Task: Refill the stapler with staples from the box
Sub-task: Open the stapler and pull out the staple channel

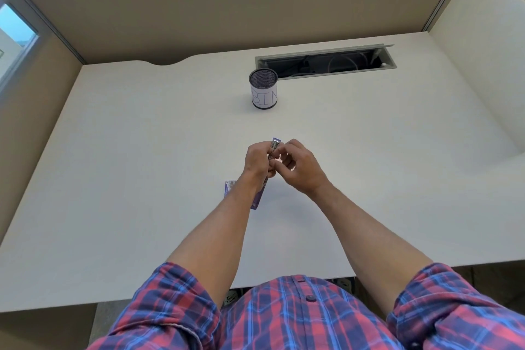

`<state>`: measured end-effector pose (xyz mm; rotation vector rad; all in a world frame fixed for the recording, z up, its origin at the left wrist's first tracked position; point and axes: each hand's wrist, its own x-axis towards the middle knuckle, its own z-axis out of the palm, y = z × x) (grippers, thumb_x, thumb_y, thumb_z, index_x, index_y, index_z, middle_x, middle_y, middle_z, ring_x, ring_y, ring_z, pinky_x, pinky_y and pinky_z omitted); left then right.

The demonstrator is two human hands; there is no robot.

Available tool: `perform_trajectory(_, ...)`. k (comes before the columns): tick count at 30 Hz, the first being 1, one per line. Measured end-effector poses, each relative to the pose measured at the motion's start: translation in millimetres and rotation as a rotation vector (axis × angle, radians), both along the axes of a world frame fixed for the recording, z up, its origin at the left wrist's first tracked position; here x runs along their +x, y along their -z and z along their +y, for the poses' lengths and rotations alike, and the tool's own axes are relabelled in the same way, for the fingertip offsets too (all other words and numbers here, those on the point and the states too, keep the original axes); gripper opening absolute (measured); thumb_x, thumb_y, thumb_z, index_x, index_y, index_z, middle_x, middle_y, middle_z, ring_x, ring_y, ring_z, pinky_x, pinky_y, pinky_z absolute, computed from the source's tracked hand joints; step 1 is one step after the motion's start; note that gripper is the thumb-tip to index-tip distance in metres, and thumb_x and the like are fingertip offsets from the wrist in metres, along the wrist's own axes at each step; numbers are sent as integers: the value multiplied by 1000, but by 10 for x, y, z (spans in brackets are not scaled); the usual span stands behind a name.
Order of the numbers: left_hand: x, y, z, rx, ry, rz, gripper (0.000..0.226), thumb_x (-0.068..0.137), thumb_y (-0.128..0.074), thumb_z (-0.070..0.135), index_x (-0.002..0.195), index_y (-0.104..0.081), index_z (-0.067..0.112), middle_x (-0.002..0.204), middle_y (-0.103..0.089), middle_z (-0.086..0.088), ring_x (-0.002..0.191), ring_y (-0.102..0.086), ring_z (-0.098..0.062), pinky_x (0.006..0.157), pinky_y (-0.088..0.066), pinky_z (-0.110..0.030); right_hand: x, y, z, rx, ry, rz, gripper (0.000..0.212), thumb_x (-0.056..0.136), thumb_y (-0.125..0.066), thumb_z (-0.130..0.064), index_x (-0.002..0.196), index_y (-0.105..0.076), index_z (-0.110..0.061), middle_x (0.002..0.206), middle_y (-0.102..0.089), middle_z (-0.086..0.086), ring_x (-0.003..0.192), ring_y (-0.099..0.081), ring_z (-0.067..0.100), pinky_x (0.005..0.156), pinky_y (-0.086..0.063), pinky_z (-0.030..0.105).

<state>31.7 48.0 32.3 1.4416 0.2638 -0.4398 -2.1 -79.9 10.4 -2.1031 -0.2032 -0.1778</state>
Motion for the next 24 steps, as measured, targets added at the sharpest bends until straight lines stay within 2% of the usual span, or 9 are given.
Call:
perform_trajectory(4, -10, 4, -12, 35, 29, -13, 22, 67, -38, 3, 78, -57, 3, 68, -40, -9, 49, -24, -15, 49, -16, -26, 25, 1, 7, 49, 49, 37, 11, 84, -80, -5, 87, -69, -5, 89, -63, 3, 69, -60, 13, 66, -49, 18)
perform_trajectory(9, -26, -11, -23, 47, 28, -9, 32, 59, -38, 8, 84, -58, 4, 65, -35, -3, 51, -21, -15, 53, -14, -31, 56, 9, 19, 50, 102, 55, 10, 80, -79, -2, 77, -70, -7, 83, -66, 3, 64, -59, 7, 64, -49, 16)
perform_trajectory(14, -15, -35, -36, 64, 28, -13, 30, 57, -40, 7, 80, -59, 3, 67, -40, -8, 51, -25, -16, 48, -19, -25, 65, 35, 79, 48, 158, 22, 13, 77, -74, 1, 72, -67, -7, 78, -63, 2, 61, -54, 4, 61, -44, 13)
perform_trajectory(19, -22, -24, -31, 79, 32, -7, 26, 65, -39, 0, 80, -60, 0, 73, -45, -16, 52, -28, -16, 46, -19, -22, 42, 77, 85, -4, 144, -64, 14, 78, -74, 4, 74, -65, -7, 79, -61, 2, 60, -54, 1, 60, -43, 12)
perform_trajectory(21, -20, -15, -30, 89, 37, -4, 26, 68, -38, -3, 81, -60, 1, 75, -44, -17, 51, -28, -15, 46, -19, -22, 33, 86, 92, -25, 141, -92, 14, 78, -75, 4, 74, -65, -6, 79, -62, 3, 59, -54, 2, 58, -46, 16)
perform_trajectory(24, -13, 3, -33, 106, 44, -1, 24, 70, -38, -4, 81, -58, 3, 74, -40, -15, 50, -26, -15, 46, -19, -22, 32, 95, 85, -27, 144, -107, 14, 77, -75, 5, 74, -65, -4, 78, -64, 5, 55, -59, 17, 54, -49, 24)
